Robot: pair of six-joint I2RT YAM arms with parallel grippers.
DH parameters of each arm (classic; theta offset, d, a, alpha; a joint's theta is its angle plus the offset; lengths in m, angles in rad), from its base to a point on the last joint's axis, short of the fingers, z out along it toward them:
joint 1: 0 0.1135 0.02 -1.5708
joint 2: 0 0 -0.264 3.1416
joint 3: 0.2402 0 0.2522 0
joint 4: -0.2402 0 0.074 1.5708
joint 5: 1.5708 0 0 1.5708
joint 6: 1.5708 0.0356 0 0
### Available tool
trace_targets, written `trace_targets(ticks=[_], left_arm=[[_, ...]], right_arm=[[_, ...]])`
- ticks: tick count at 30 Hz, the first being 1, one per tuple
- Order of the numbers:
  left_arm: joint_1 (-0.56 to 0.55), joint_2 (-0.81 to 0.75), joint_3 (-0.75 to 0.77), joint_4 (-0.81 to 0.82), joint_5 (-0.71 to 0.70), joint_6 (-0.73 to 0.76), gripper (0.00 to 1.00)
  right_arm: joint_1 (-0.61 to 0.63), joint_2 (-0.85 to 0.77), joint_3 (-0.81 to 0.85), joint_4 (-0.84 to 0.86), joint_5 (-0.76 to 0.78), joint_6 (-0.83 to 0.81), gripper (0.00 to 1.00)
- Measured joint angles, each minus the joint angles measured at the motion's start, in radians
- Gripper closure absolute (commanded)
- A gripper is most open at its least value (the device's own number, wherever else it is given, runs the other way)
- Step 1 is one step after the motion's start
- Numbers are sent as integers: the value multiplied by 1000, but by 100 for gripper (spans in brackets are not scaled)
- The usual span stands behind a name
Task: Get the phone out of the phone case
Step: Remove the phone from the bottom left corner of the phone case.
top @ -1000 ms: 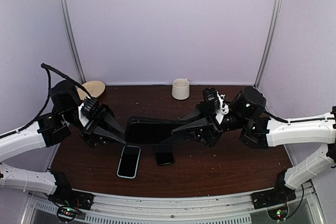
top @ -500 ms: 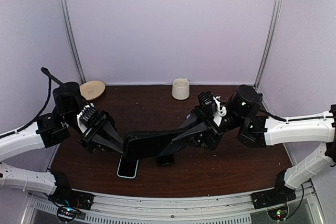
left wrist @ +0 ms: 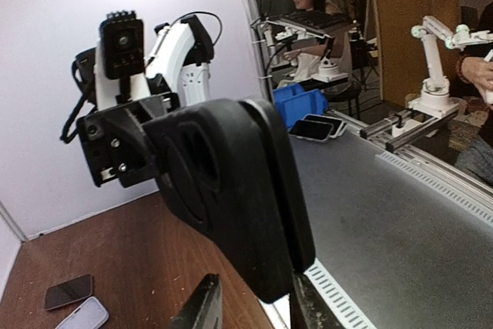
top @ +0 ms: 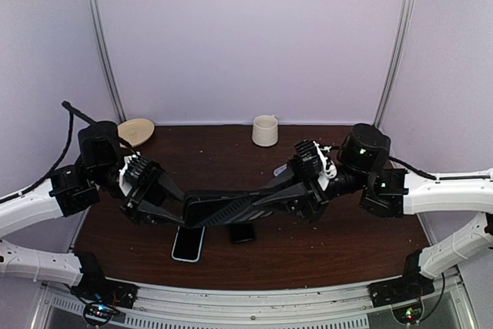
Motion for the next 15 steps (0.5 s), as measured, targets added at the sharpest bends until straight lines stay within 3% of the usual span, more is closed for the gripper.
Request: trace_targets(ticks=[10, 15], left_arm=[[0, -105, -5, -23, -260, 76, 66], [0, -137, -16, -25, -319, 119, 70]], right_arm=[[8, -159, -68, -132, 205, -130, 100], [8, -218, -109, -198, 324, -184, 100]])
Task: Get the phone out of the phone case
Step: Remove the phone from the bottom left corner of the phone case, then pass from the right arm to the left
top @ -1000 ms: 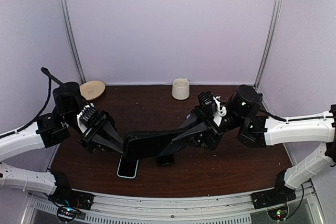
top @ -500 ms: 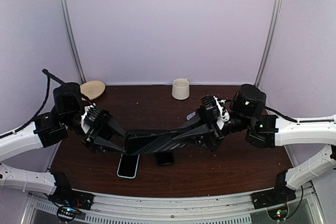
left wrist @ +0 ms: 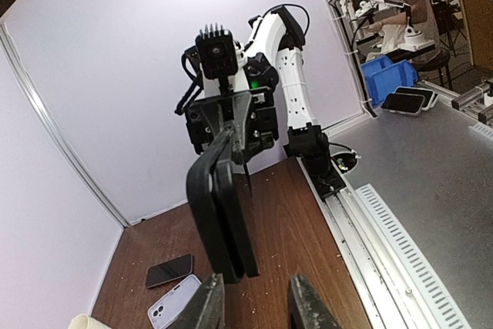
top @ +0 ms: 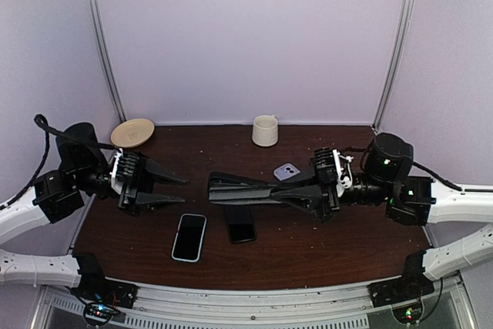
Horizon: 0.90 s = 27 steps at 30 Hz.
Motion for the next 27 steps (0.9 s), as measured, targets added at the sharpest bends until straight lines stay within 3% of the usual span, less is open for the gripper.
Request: trace_targets(ticks=[8, 27], left_arm=[[0, 38, 0, -1, 77, 27, 72], [0, 108, 0, 34, 151, -46, 71]], right_arm=[[0, -19, -7, -39, 68, -48, 100], [11, 49, -7, -10, -7, -53, 100]])
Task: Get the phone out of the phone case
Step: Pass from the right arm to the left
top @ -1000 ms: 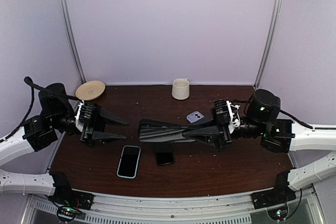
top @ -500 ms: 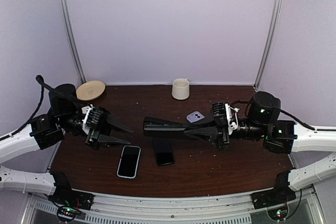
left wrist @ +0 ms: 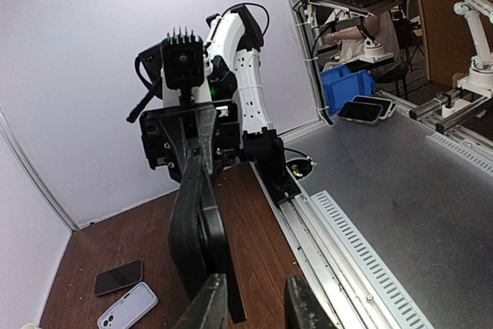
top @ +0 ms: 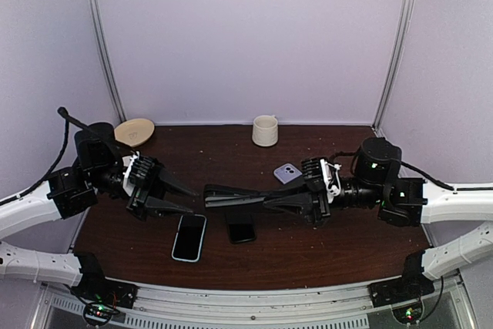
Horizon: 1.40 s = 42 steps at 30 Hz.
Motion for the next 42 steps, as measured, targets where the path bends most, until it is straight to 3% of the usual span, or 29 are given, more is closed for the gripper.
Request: trace_targets(ticks=[23, 37, 42], left_arm=[[9, 22, 1, -14, 20, -20, 71], [14, 21, 26, -90, -75, -13, 52], [24, 21, 34, -92, -145, -10, 51]], right_arm=[[12, 28, 3, 40, -25, -3, 100], [12, 42, 8, 44, 31, -3, 100], [23, 66, 19, 56, 62, -2, 100]])
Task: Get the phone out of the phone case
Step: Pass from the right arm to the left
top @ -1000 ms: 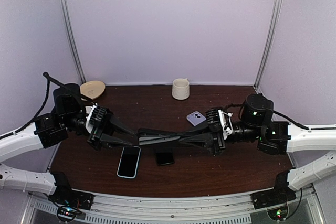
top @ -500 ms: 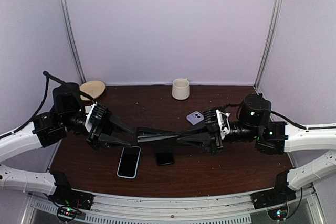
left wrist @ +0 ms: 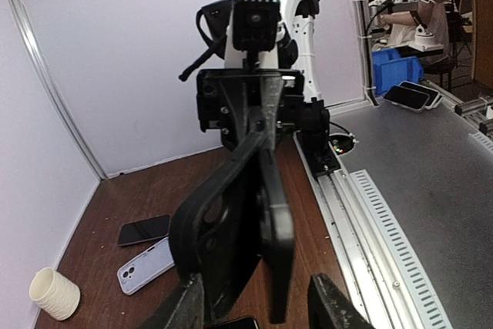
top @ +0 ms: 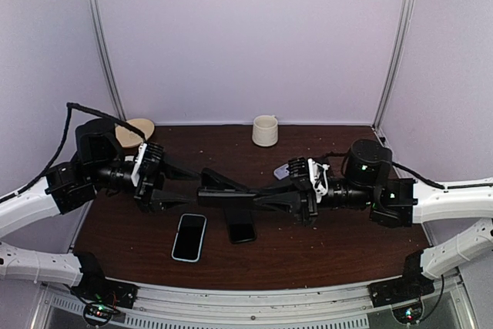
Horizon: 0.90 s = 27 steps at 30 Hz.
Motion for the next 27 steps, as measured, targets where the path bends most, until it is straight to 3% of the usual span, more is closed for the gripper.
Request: trace_targets(ticks=[15, 22, 27], left_arm=[[14, 2, 8, -5, -162, 13, 73], [17, 3, 20, 16, -181, 16, 85], [-4, 26, 24, 21, -127, 23, 86]], right_arm=[[51, 35, 14, 26, 212, -38, 100], [56, 36, 13, 66, 264, -38, 100], [76, 70, 14, 132, 291, -38, 100]])
